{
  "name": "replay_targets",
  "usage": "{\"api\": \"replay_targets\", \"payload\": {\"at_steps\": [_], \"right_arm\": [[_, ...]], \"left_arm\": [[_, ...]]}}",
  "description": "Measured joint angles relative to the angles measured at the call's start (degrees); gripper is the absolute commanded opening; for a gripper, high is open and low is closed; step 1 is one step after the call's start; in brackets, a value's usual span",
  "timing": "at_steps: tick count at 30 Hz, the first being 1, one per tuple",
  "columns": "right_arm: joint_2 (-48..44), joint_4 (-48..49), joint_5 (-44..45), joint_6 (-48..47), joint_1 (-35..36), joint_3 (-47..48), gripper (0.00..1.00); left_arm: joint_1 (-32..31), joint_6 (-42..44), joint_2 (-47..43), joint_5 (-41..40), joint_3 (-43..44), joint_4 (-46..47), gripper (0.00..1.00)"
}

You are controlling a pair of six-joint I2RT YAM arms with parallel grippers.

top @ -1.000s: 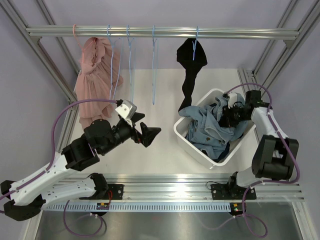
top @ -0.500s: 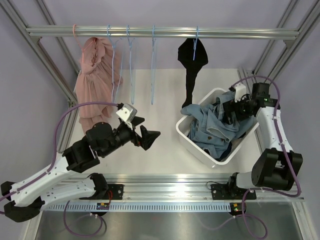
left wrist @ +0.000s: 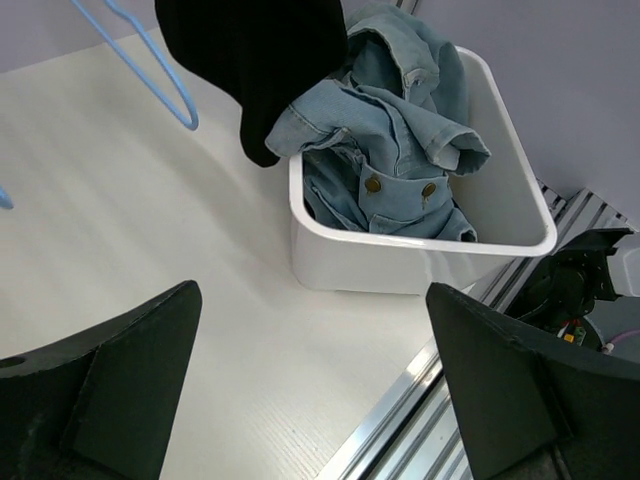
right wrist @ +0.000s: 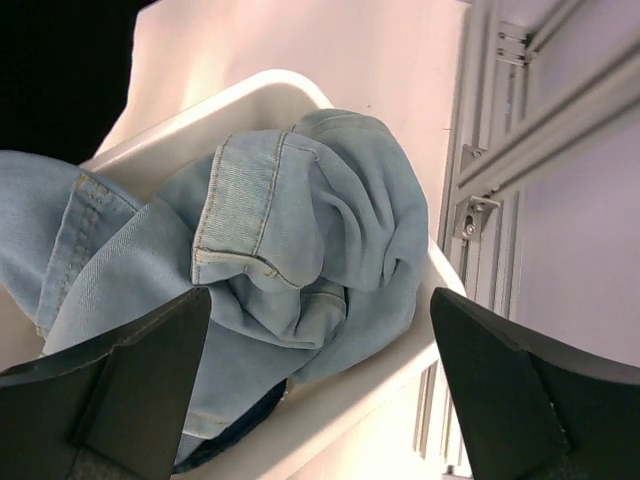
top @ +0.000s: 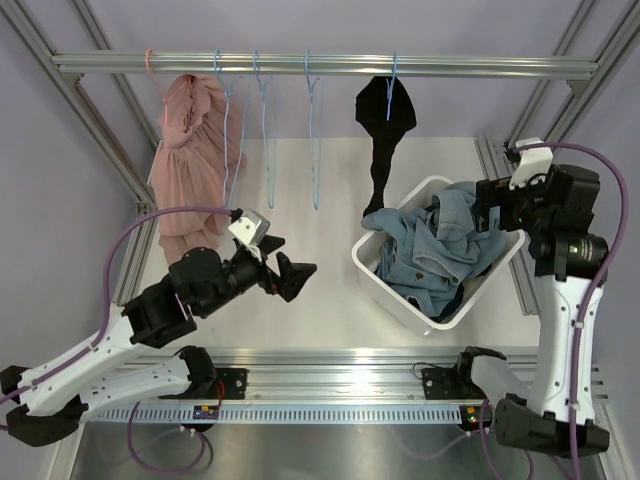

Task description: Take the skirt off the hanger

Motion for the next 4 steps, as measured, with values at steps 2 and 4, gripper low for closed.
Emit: {"api": "replay_targets", "payload": {"at_steps": [2, 4], "right_arm": [[-3.4, 1.2, 1.9, 2.9, 0.0, -2.4, 0.99], [-6.0, 2.0, 3.5, 5.2, 0.0, -3.8, 1.00]], "left_arm": [[0.0, -0.1, -0.1, -0.3, -0.1, -0.6, 0.99], [0.0, -0.1, -0.4, -0.6, -0.8, -0.9, 0.99]]}}
